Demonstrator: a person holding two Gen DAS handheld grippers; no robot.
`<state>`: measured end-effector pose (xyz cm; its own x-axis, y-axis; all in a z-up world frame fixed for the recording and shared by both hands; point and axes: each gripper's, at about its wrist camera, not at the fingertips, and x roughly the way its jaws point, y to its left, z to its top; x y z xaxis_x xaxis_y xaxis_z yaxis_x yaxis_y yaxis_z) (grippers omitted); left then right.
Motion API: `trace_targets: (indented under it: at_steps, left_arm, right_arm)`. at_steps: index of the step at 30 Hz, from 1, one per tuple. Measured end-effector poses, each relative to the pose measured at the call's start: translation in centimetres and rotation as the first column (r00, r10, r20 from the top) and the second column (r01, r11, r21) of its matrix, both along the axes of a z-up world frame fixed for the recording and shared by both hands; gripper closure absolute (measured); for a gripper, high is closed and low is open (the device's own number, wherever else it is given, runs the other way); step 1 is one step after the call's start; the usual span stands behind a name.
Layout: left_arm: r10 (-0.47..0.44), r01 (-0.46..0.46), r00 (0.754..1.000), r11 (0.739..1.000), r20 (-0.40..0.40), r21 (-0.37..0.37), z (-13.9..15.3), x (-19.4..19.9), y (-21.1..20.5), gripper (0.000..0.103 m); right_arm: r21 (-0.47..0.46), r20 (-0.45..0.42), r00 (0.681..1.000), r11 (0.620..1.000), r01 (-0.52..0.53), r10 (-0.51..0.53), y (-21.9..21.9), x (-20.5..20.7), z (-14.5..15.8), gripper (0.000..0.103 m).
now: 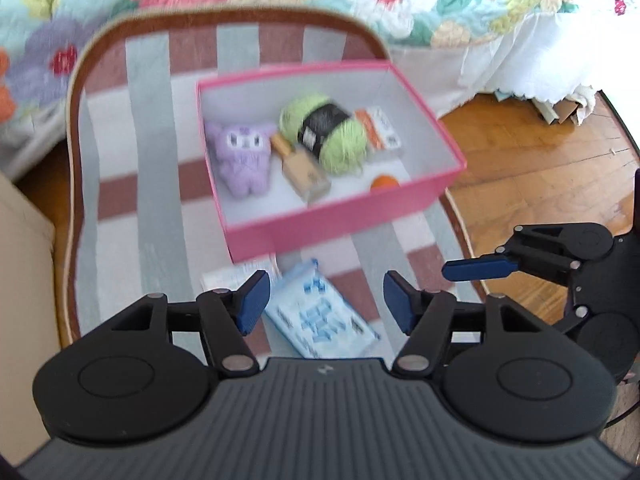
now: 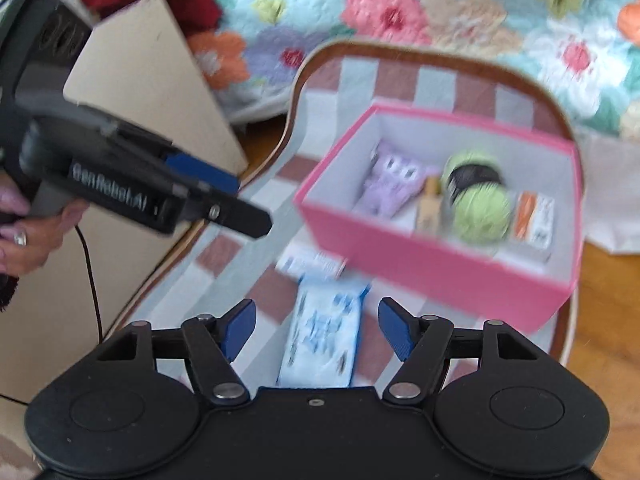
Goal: Organize objects
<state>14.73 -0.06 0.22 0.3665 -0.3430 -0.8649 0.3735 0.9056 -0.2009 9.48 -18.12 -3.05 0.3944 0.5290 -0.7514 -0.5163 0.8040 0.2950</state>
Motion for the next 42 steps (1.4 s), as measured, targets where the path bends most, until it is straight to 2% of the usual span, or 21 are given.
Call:
trace_targets:
  at_steps: [5,15,21,22,23,25,26,27,28,30,33,36,39,42]
  left_arm:
    - [0.052,-0.051,0.994,0.999,-0.091,0.012,-3.9,-0.6,0.4,0.041]
    - [0.186,-0.178,0.970,0.982,-0.159,0.064,-11.8,-0.4,0.3,0.041]
    - [0.263,-0.267,0.945,0.964,-0.193,0.005,-15.1,0.0,0.8,0.043]
    - [0.271,-0.275,0.945,0.962,-0.183,0.002,-15.4,0.0,0.7,0.047]
    - [0.274,-0.277,0.946,0.961,-0.173,0.002,-15.6,0.0,0.6,0.056]
    - [0.267,-0.275,0.949,0.961,-0.170,-0.024,-16.0,0.1,0.5,0.068]
    - [0.266,-0.279,0.947,0.959,-0.178,-0.050,-16.2,0.1,0.5,0.071]
    - [0.261,-0.274,0.950,0.960,-0.171,-0.058,-16.1,0.1,0.3,0.074]
    - [0.241,-0.252,0.959,0.966,-0.151,-0.057,-15.9,0.1,0.0,0.076]
    - [0.190,-0.196,0.977,0.979,-0.095,-0.052,-15.3,-0.1,-0.8,0.077]
    - [0.101,-0.101,0.995,0.994,0.005,-0.042,-14.3,-0.2,-2.2,0.077]
    - [0.026,-0.027,1.000,0.997,-0.017,-0.070,-14.0,0.6,-3.7,0.077]
    - [0.000,-0.001,1.000,0.997,-0.011,-0.074,-13.4,1.0,-4.7,0.077]
    - [0.060,-0.058,0.998,0.996,0.025,-0.061,-12.2,0.4,-3.8,0.077]
  right_arm:
    - [-0.011,-0.042,0.998,0.998,-0.055,0.055,1.5,-0.8,-2.7,0.031]
    - [-0.057,-0.062,0.997,0.998,-0.042,0.038,2.8,-0.3,-9.1,0.031]
    - [-0.036,-0.067,0.998,0.999,-0.007,0.005,3.2,0.9,-11.5,0.032]
    - [-0.045,-0.066,0.998,0.999,-0.005,0.002,3.3,1.1,-11.9,0.033]
    - [-0.054,-0.067,0.998,0.999,0.002,-0.006,3.3,1.3,-12.3,0.034]
    - [-0.063,-0.088,0.996,0.998,0.024,-0.030,3.2,1.8,-13.1,0.046]
    - [-0.060,-0.101,0.994,0.998,0.032,-0.038,3.0,2.0,-13.5,0.050]
    - [-0.053,-0.117,0.992,0.998,0.036,-0.042,2.8,2.1,-13.8,0.060]
    - [-0.038,-0.133,0.990,0.999,0.034,-0.039,2.6,2.1,-13.9,0.065]
    - [-0.019,-0.152,0.988,0.999,0.037,-0.039,2.4,2.1,-14.0,0.065]
    - [0.017,-0.209,0.977,0.999,0.034,-0.030,2.1,1.9,-14.0,0.071]
    - [0.053,-0.259,0.965,0.998,-0.027,0.040,2.8,1.0,-14.0,0.080]
    - [0.050,-0.211,0.971,0.994,-0.101,0.109,4.3,-0.1,-13.2,0.083]
    - [0.029,-0.160,0.983,0.996,-0.084,0.087,4.0,-0.2,-12.1,0.079]
